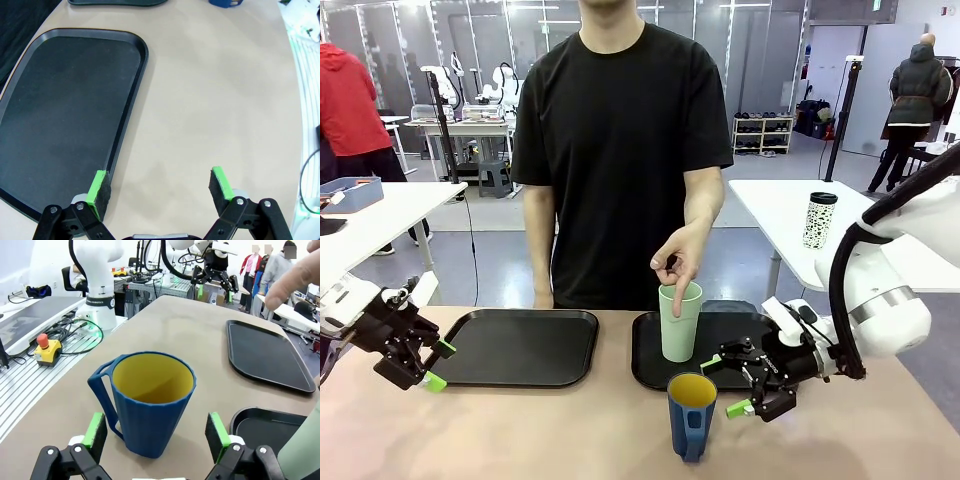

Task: Sort and store the cups by type.
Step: Pick up the Handle plastic cup and place it into the empty Flat Tray.

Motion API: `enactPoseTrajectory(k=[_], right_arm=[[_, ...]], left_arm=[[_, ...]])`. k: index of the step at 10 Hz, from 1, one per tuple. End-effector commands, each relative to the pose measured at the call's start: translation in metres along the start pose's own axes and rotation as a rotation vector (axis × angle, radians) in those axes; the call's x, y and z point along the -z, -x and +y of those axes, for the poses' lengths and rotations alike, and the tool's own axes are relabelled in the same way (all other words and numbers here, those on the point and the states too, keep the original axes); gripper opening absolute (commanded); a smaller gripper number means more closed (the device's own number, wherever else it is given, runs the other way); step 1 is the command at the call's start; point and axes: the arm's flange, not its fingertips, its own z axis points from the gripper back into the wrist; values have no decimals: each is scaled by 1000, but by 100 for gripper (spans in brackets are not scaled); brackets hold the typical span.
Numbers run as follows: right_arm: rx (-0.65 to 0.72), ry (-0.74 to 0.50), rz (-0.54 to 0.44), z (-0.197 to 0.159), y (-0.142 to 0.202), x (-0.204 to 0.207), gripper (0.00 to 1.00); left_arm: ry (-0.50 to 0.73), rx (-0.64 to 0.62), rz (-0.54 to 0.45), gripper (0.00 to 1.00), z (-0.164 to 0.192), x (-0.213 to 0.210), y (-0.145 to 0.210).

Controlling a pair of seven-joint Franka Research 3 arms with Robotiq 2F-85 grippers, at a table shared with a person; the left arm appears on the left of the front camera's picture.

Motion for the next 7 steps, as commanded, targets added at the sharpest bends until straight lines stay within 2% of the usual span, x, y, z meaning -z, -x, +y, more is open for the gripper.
enactPoseTrajectory(k=[1, 7], right_arm=[[-26, 0, -14, -3, 9, 6, 100], [12, -25, -19, 0, 10, 29, 100]], left_arm=[[-26, 14, -12, 100, 0, 1, 0], [-26, 14, -12, 100, 0, 1, 0]])
